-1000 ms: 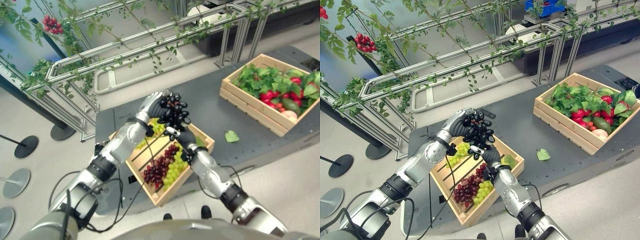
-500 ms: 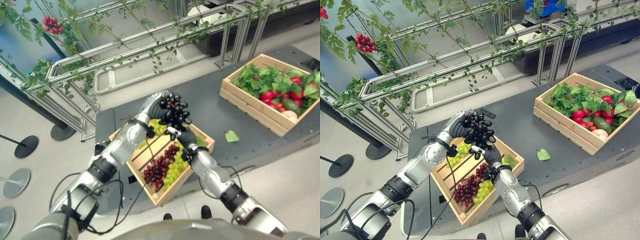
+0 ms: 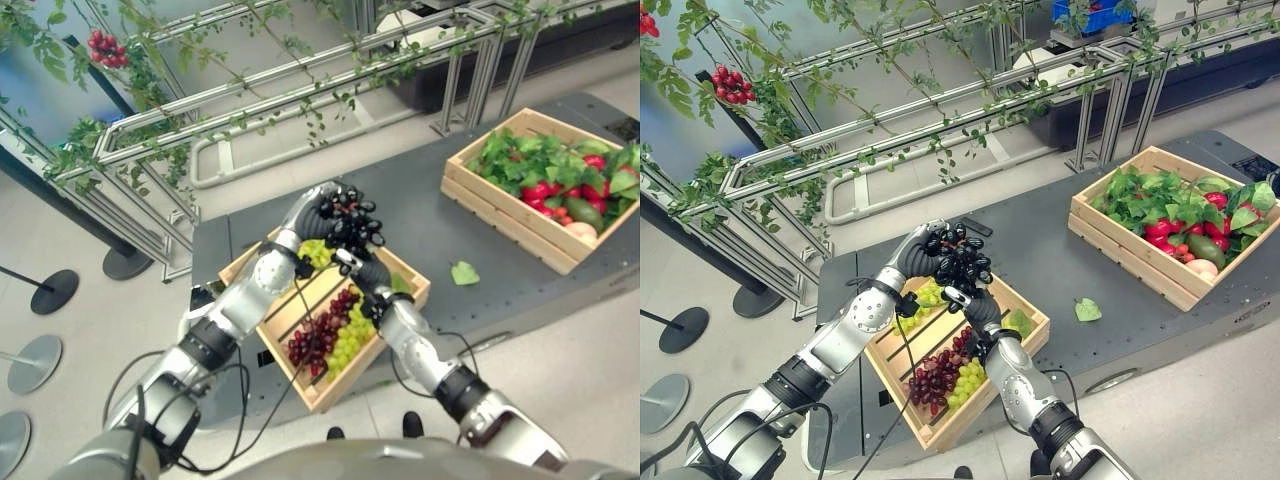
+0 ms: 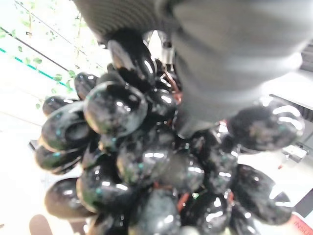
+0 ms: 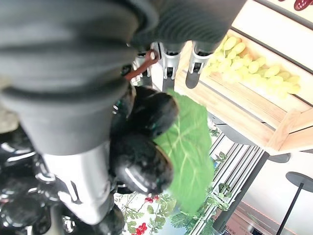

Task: Pick up the fruits from the basket on one side to the basket on the other side

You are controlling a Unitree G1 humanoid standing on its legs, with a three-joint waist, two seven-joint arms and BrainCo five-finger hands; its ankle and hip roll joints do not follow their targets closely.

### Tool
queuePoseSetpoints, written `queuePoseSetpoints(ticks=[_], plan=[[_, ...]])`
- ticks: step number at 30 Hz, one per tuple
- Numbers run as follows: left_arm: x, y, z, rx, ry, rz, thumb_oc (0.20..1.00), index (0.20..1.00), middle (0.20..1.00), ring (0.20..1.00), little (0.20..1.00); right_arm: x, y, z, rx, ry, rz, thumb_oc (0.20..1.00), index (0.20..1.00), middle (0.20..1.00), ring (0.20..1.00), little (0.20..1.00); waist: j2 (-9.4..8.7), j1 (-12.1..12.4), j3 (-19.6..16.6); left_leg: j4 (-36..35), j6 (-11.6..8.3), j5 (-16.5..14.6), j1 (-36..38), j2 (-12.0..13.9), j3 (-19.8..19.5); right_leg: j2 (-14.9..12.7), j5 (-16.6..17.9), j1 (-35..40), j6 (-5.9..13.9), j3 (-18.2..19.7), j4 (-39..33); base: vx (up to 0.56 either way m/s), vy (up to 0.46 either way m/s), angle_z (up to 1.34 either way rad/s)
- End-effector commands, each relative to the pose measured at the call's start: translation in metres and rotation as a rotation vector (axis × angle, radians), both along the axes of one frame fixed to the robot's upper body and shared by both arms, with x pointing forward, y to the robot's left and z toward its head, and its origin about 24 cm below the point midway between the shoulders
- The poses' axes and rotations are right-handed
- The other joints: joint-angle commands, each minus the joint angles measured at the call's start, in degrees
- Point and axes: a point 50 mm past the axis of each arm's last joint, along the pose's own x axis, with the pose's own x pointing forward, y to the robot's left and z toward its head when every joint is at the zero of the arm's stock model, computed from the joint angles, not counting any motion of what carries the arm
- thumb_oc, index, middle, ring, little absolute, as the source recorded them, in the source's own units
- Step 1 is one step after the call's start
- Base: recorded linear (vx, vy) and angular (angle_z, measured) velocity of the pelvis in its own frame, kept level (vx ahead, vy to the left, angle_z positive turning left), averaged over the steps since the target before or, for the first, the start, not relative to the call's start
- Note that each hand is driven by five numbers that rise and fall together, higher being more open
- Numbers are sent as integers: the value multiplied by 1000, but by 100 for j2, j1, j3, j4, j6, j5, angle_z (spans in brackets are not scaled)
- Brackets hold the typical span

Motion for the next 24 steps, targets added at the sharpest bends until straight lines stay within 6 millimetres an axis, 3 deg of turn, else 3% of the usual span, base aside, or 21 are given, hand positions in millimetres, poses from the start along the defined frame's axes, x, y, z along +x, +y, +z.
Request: queuePoseSetpoints(ticks=[1, 13, 14, 15, 24], plan=[[2, -13, 29, -143, -100, -54, 200, 200, 200, 200, 200, 18, 44, 39, 131, -124, 42, 1000, 1000, 1000, 1000, 1000, -382, 109, -220, 51, 79, -417, 99, -367, 84, -304, -485, 181, 489, 110, 23, -5, 4, 3], [2, -15, 31, -151, -93, -63, 200, 200, 200, 200, 200, 24, 39, 46, 2, -195, 49, 1000, 1000, 1000, 1000, 1000, -405, 138, -231, 56, 85, -415, 99, -375, 64, -305, -479, 194, 498, 91, 23, -1, 1, 1], [2, -15, 30, -157, -90, -65, 200, 200, 200, 200, 200, 24, 39, 47, -12, -204, 47, 564, 564, 564, 564, 564, -410, 133, -227, 53, 85, -415, 96, -375, 60, -307, -476, 188, 497, 96, 23, 0, 0, 0], [2, -15, 30, -159, -89, -65, 200, 200, 200, 200, 200, 24, 39, 47, -13, -203, 48, 200, 200, 200, 200, 200, -410, 132, -227, 53, 84, -416, 99, -377, 59, -305, -476, 186, 498, 97, 23, 0, 0, 0], [1, -14, 30, -173, -83, -67, 200, 200, 200, 200, 200, 23, 37, 44, -20, -190, 44, 200, 200, 200, 200, 200, -406, 141, -226, 50, 83, -407, 100, -367, 57, -304, -478, 185, 495, 100, 23, 0, 0, 0]])
